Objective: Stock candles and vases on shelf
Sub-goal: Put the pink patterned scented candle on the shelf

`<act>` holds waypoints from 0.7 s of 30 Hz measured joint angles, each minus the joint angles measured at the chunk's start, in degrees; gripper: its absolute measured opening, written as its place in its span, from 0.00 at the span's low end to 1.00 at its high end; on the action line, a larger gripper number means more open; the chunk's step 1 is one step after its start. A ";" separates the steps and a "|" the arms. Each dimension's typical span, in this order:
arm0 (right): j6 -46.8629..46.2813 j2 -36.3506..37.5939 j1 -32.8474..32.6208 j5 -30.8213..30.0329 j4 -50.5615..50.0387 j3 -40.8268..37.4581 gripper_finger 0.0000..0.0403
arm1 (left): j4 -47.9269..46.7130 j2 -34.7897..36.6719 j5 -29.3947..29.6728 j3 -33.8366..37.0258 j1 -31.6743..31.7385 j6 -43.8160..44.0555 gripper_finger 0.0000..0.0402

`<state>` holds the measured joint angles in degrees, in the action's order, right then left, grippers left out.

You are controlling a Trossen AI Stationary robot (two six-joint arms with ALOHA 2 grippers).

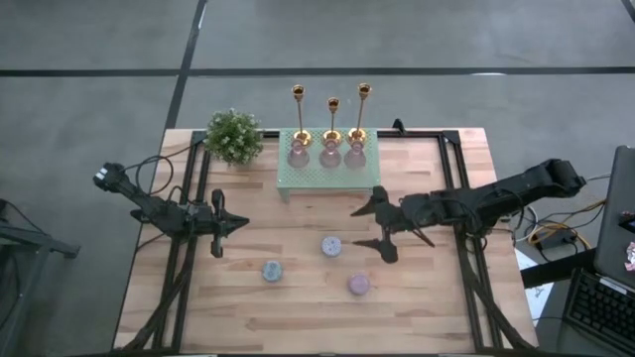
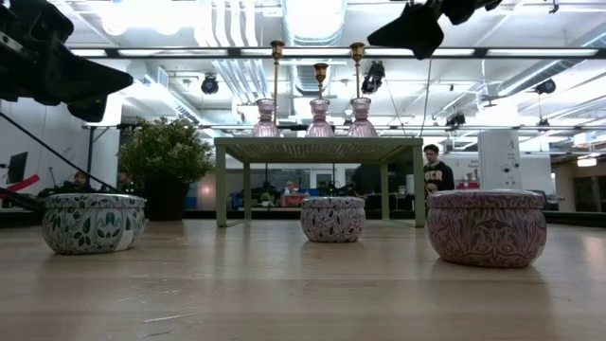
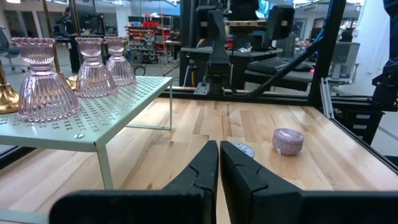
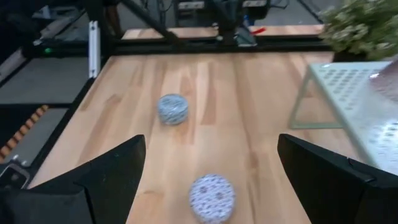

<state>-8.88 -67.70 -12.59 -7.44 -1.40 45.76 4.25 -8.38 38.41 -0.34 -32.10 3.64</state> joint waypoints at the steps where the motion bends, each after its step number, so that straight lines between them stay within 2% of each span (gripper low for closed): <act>1: 0.00 -0.38 -0.54 -0.04 -0.26 0.14 0.89 | 0.00 -0.02 0.00 0.00 0.00 0.01 0.05; 8: -1.03 -4.30 -4.56 -1.34 -2.57 3.28 0.89 | 0.00 -0.02 0.00 0.00 -0.02 0.00 0.05; 21: -7.64 -13.65 -10.19 -1.62 -13.19 10.90 0.89 | 0.00 0.00 0.00 0.00 -0.02 0.00 0.05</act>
<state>-16.52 -81.35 -22.78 -9.06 -14.59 56.66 4.25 -8.38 38.41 -0.34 -32.12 3.64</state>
